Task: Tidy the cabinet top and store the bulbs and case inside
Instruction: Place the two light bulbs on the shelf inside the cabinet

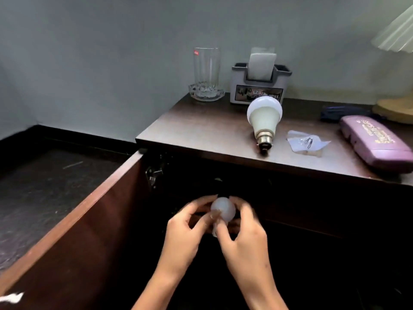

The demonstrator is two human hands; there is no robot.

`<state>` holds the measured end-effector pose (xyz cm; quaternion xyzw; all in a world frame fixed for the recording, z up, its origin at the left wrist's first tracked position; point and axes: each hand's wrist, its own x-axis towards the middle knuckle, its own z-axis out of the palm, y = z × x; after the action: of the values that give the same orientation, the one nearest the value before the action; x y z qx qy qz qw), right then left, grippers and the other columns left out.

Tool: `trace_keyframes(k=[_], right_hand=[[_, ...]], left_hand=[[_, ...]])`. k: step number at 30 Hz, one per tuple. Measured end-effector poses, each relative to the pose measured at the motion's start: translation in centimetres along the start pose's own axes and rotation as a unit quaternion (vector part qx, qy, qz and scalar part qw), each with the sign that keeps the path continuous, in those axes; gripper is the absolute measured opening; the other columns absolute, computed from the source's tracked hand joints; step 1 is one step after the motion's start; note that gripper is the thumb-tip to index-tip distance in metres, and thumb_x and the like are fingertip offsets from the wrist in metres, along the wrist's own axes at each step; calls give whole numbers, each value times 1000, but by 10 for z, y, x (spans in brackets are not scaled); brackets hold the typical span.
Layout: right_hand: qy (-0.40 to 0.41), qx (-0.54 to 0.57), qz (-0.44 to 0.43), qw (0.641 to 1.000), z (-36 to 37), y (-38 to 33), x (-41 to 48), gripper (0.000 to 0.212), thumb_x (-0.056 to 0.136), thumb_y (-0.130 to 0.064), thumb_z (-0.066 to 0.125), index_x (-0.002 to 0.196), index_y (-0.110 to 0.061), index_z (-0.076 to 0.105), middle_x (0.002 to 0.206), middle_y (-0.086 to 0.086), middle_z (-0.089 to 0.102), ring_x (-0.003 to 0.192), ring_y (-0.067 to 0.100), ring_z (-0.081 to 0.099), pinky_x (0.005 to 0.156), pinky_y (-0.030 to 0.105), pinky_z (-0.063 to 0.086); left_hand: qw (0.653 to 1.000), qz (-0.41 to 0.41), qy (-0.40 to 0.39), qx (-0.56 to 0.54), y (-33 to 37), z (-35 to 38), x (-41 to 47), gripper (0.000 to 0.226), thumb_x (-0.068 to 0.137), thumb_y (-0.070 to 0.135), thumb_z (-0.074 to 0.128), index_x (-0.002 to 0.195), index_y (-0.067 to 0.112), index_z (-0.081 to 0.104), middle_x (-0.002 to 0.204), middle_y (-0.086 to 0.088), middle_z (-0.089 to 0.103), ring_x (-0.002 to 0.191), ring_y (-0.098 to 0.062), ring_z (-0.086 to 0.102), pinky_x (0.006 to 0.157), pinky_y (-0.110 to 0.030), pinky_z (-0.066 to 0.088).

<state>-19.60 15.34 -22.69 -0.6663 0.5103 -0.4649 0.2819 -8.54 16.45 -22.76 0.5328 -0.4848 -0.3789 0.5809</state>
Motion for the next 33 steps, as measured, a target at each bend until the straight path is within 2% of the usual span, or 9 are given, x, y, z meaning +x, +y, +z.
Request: trace_keyframes(k=[3,5,7,8,10,15,21,28,33], right_hand=[[18,-6,36,999,5,20,11,42,77,-23,63,117,-12,55,104,0,50,90,27,63,79,24,48],[20,-13,49,999,9,30,32,40,81,-13,64,119,-10,55,107,5,49,91,31,63,82,32,52],[22,-23,37,999,16,37,56,41,81,-9,64,121,-8,54,113,13,52,93,33,63,85,41,53],[27,-31,29,999,18,38,64,41,81,-9,64,121,-7,54,114,17,54,92,34,63,84,43,53],[30,-44,25,998,23,41,72,41,80,-8,65,120,-5,55,114,21,56,90,36,63,83,39,53],[14,-61,37,997,30,53,87,39,82,-9,62,120,-2,55,118,22,56,99,34,60,82,23,41],[-4,-66,41,997,36,61,95,39,84,-12,60,122,-3,54,124,21,54,110,34,55,94,30,42],[-13,-67,58,996,37,64,105,34,85,-15,60,117,-4,58,121,19,59,112,31,55,96,28,40],[-12,-66,74,995,39,64,104,34,86,-18,58,118,-6,57,120,19,60,113,31,54,95,27,38]], left_hand=[[999,-17,9,41,-20,15,17,32,66,44,66,96,33,69,96,-5,73,89,-16,69,84,-45,55],[997,-18,22,65,-30,23,41,25,70,34,65,96,35,67,95,-8,72,86,-18,69,84,-47,55],[995,-1,32,90,-36,27,67,25,78,18,66,102,25,68,96,-10,72,86,-18,68,86,-40,55],[993,10,35,110,-37,28,75,25,81,13,65,105,19,67,97,-9,72,87,-16,67,87,-33,54],[987,37,37,154,-38,30,82,25,84,10,62,109,14,66,101,-8,72,90,-13,67,83,-20,50],[980,36,31,194,-51,30,100,24,85,12,61,109,12,66,101,-11,72,91,-19,67,81,-22,49],[977,35,38,208,-62,29,111,24,86,11,60,108,10,66,102,-11,71,91,-14,65,71,-1,41],[976,22,43,213,-61,34,121,25,86,9,58,110,9,65,106,-13,71,99,-21,66,83,-16,45],[974,20,63,219,-64,35,122,28,87,12,59,114,9,63,109,-14,69,103,-22,64,76,-8,36]])
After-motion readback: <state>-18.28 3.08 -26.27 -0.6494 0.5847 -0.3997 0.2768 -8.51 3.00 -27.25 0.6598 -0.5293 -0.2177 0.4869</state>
